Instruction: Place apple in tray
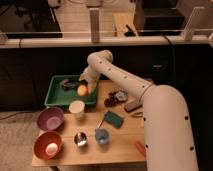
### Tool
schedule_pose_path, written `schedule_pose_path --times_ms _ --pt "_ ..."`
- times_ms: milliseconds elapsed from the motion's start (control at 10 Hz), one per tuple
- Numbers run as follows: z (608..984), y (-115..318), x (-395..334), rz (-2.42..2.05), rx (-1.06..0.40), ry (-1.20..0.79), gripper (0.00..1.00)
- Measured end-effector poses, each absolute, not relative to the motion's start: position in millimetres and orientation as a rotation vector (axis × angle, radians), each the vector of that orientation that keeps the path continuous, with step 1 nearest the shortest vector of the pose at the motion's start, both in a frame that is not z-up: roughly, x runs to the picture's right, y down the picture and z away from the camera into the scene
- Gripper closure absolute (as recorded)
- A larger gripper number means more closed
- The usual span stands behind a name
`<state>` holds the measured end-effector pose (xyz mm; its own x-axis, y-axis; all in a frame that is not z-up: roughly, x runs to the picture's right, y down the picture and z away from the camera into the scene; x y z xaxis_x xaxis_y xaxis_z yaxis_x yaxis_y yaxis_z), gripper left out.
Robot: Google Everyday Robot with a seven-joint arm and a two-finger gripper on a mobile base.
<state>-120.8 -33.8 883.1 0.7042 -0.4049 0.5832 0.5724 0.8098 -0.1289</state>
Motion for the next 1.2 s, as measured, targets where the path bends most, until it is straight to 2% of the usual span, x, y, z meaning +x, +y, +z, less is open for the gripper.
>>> schedule_pose_path --times_ms 1200 --pt "882.8 -31.3 -117.5 -0.531 -0.318 -0.580 0.20"
